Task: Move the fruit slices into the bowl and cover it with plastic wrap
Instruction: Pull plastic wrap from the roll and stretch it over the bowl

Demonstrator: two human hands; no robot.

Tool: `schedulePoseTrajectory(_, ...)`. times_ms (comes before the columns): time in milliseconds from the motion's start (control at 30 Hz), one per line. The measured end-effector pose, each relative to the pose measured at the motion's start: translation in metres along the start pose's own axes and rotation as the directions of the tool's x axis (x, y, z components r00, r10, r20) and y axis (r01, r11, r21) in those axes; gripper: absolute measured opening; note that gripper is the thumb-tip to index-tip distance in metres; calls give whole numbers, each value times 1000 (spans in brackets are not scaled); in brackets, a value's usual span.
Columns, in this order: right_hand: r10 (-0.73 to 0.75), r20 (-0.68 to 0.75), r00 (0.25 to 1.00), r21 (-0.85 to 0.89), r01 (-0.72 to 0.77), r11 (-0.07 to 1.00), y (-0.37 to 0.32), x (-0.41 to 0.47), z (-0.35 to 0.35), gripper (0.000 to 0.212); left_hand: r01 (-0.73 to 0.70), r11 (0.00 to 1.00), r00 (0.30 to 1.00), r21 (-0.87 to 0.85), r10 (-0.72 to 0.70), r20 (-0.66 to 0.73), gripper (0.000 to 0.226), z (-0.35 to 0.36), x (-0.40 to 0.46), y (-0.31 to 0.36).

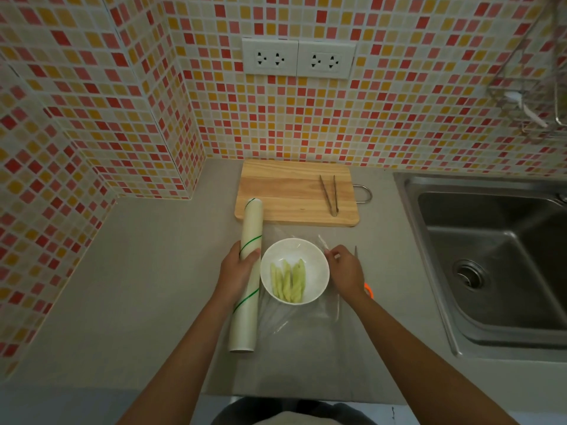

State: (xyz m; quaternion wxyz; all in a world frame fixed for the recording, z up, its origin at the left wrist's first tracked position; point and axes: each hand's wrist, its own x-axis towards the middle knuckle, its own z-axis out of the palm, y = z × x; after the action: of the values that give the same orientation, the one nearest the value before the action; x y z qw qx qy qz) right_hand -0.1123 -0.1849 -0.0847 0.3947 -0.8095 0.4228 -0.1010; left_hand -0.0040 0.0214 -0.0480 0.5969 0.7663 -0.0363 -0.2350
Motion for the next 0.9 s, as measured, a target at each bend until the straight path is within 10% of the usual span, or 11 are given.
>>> schedulePoseTrajectory(233, 377, 299, 876, 491, -480, 727, -6, 15, -23, 28, 19, 1000, 1000, -20, -19, -18, 23, 0, 0, -2)
schedulePoseTrajectory(400, 450, 302, 841, 592, -535, 603, -13, 16, -32, 19, 15, 1000, 999, -15, -16, -28, 21, 2, 0, -1)
schedulePoseTrajectory(500, 463, 89, 882, 664, -399, 633, -18, 13, -28, 16, 13, 1000, 1000, -2, -13, -27, 22, 2, 0, -1)
schedulePoseTrajectory(700, -21, -288, 957, 434, 150, 888, -25, -24, -7, 24, 5, 1000, 999, 7, -4, -45, 20, 3, 0, -3)
schedulePoseTrajectory(900, -84, -103, 991, 567, 128, 814, -28, -35, -2, 30, -3, 1000, 999, -6, 3, -37, 23, 3, -1, 0)
